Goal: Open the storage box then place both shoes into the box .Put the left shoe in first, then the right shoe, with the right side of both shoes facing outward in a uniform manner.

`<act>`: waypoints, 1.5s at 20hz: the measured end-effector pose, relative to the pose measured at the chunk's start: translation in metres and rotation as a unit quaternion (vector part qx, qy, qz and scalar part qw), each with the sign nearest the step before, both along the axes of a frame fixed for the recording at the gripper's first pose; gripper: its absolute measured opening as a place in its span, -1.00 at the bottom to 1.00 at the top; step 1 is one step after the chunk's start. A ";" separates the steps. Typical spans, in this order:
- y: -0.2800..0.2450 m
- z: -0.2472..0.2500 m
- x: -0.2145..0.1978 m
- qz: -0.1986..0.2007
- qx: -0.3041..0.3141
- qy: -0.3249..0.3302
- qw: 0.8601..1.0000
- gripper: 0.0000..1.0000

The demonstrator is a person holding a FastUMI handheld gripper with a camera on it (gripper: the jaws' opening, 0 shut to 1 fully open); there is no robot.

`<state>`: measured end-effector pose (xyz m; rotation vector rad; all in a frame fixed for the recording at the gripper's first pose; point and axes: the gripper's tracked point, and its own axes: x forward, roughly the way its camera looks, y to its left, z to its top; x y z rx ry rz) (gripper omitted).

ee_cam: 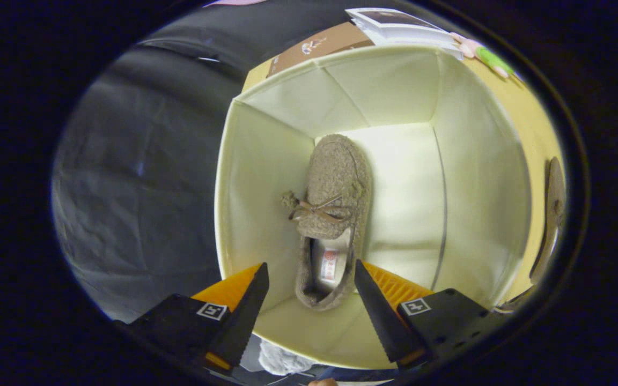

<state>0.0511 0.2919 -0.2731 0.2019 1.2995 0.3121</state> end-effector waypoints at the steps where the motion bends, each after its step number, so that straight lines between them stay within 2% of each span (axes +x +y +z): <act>1: -0.003 0.006 -0.002 0.005 0.002 -0.008 1.000 1.00; 6: -0.013 0.045 -0.016 0.029 0.052 -0.032 0.998 1.00; 13: -0.078 0.105 -0.022 0.048 0.077 -0.089 0.992 1.00; 17: -0.147 0.126 -0.023 0.048 0.048 -0.107 0.992 1.00; 23: -0.269 0.134 -0.013 0.009 -0.010 -0.119 0.993 1.00; 30: -0.382 0.094 -0.002 -0.013 -0.087 -0.106 0.990 1.00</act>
